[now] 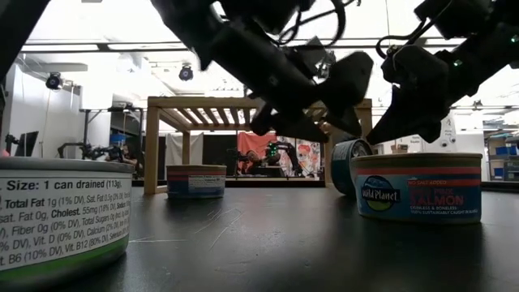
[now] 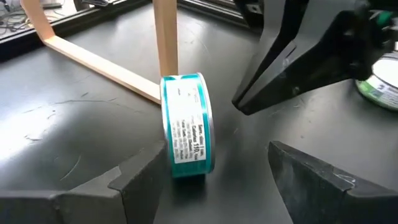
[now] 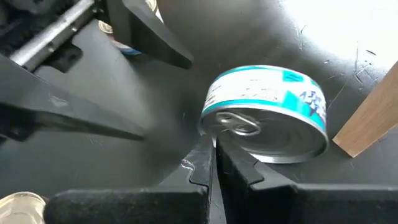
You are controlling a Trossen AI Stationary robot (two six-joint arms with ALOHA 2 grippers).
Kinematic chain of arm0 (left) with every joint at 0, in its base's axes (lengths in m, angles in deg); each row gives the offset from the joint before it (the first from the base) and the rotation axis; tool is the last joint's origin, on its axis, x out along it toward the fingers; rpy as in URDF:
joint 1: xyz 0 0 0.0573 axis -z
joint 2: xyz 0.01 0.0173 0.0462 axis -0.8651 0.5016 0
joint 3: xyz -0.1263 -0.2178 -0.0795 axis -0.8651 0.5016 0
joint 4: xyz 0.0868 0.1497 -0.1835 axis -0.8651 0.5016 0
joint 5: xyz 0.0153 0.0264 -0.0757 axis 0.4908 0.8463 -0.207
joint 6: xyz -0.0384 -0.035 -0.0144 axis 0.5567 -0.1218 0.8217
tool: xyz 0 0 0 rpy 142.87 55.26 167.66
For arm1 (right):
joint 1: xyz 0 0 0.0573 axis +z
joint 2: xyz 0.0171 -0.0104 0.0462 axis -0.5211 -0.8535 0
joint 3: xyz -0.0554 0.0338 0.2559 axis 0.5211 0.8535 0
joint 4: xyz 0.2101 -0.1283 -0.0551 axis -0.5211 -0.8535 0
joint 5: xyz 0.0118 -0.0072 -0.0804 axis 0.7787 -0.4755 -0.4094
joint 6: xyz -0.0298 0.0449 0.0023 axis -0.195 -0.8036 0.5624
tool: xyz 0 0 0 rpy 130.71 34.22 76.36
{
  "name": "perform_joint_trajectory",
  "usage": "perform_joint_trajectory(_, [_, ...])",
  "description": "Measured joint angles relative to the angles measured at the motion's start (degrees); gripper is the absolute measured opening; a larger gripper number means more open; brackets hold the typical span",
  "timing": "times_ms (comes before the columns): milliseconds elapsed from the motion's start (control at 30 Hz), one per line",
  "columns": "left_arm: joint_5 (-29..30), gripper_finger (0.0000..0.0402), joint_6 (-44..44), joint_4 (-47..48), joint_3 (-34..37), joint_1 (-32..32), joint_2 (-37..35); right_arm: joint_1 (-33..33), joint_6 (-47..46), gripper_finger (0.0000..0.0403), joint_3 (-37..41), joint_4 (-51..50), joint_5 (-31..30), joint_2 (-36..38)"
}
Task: Stack canned seafood by type on shelf
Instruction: Put the green blue tuna can on the shelf
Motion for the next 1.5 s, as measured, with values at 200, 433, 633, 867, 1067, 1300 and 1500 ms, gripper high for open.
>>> perform_joint_trajectory(200, [-0.14,0.0263,-1.29,1.74,-5.15,-0.22,3.69,0.00,0.00,0.0012,-0.02,-0.06,0.75,0.00])
perform_joint_trajectory(433, [4.76,0.0263,-1.31,12.18,-12.00,-0.33,6.43,0.13,0.22,0.0012,-0.02,-0.10,2.24,0.02])
perform_joint_trajectory(633, [5.45,0.0263,0.45,13.20,-13.33,-0.59,7.53,0.15,0.87,0.0012,-0.04,-0.07,2.56,0.02])
perform_joint_trajectory(867, [6.54,0.0263,1.94,14.69,-13.31,-1.65,7.55,0.13,1.37,0.0012,-0.07,-0.07,3.53,0.02])
perform_joint_trajectory(1067, [5.98,0.0263,1.94,14.64,-13.25,-2.39,7.90,0.13,1.61,0.0012,-0.07,-0.10,3.75,0.02])
perform_joint_trajectory(1300, [5.47,0.0263,1.94,14.57,-13.23,-2.58,8.21,0.13,1.89,0.0012,-0.07,-0.12,3.77,0.02])
perform_joint_trajectory(1500, [5.47,0.0263,1.95,14.62,-13.23,-2.67,8.21,0.13,2.15,0.0012,-0.07,-0.12,3.77,0.02])
